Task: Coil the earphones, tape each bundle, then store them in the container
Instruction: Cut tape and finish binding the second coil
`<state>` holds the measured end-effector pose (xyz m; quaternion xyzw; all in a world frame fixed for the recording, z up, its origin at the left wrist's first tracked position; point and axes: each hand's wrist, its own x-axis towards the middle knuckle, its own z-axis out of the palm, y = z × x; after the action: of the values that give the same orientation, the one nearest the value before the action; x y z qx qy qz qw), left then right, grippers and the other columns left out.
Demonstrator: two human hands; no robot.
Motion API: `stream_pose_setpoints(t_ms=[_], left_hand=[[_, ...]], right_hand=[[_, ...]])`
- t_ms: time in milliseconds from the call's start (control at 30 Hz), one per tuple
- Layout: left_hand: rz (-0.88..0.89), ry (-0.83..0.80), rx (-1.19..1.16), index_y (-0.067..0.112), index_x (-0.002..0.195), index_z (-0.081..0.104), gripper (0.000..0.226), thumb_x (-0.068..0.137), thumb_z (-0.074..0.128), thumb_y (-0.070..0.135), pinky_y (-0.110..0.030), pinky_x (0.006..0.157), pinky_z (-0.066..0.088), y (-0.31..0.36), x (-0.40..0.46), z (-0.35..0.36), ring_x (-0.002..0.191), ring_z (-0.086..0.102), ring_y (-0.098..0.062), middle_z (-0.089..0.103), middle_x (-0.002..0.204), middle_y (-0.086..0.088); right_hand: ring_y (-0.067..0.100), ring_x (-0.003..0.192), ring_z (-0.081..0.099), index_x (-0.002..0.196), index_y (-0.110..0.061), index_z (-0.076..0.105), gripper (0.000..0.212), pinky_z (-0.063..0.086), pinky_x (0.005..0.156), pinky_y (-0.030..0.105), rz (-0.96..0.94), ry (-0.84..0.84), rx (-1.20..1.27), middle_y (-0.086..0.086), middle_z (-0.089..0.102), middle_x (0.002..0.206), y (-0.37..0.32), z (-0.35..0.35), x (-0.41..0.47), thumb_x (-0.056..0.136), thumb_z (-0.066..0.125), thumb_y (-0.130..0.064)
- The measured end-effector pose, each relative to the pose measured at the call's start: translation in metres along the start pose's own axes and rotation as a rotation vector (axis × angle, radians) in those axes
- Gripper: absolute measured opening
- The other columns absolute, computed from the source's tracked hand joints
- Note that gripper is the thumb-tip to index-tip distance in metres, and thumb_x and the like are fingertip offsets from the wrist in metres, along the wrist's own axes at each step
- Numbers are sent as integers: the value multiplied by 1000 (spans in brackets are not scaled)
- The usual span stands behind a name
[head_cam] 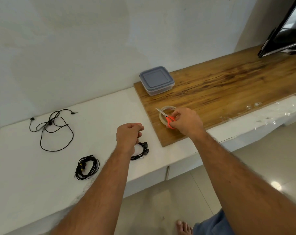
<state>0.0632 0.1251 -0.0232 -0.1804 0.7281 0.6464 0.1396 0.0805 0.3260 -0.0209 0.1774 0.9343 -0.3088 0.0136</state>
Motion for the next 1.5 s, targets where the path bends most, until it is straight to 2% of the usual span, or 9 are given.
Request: stream_pose_setpoints(t_ms=[100,233,267,333,467,633,867,1067,1500], left_hand=[[-54,8,-41,12,88,68,7,91,62,9,-17,47,41,2,-3,-1,57,50,-6,72,87,-4],[-117,-5,-94,8,93,68,7,91,62,7,-15,46,40,2,-9,-1,54,49,-4,71,83,-4],[-123,-4,-102,8,93,68,7,91,62,7,-14,45,40,2,-10,-1,54,49,-4,71,83,-4],[-131,4,-121,8,93,67,7,91,61,6,-14,44,40,2,-14,1,54,49,-4,70,81,-3],[-152,15,-182,7,91,67,7,90,61,4,-13,42,40,4,-19,4,54,49,-4,70,81,-5],[-222,8,-253,7,83,65,8,90,62,5,-13,38,39,6,-24,9,51,48,-3,71,88,-8],[-283,-11,-327,5,85,64,6,90,62,6,-12,37,36,8,-27,11,47,47,-2,71,87,-8],[-290,-26,-337,5,85,64,7,91,61,6,-12,36,36,9,-30,12,46,47,-2,71,86,-8],[-279,-10,-301,6,82,65,9,90,62,7,-12,36,36,6,-28,8,47,47,-3,70,86,-7]], right_hand=[[9,83,65,88,-29,67,24,53,68,30,37,-26,170,-8,72,84,7,-3,1,72,83,-36],[12,70,63,98,-23,71,27,57,64,36,63,-22,403,-3,70,79,7,-13,-1,75,80,-34],[13,64,60,100,-20,70,24,56,60,34,77,-93,494,2,70,78,5,-18,-5,80,77,-31],[12,58,57,101,-15,70,19,52,55,31,111,-352,590,7,71,81,4,-27,-15,89,69,-30],[15,71,60,103,-13,65,26,53,62,30,140,-830,472,6,72,89,5,-32,-36,97,57,-36],[21,89,68,116,-7,57,49,54,70,34,158,-985,459,7,75,103,2,-25,-46,94,52,-50],[21,92,68,121,-8,55,51,54,73,35,182,-1023,517,7,73,110,-3,-11,-44,93,51,-51],[19,88,68,123,-10,53,53,54,74,36,196,-965,577,5,73,112,-3,-3,-37,93,51,-53],[15,73,64,119,-6,58,45,54,64,29,177,-820,620,9,75,104,-6,3,-30,94,58,-44]])
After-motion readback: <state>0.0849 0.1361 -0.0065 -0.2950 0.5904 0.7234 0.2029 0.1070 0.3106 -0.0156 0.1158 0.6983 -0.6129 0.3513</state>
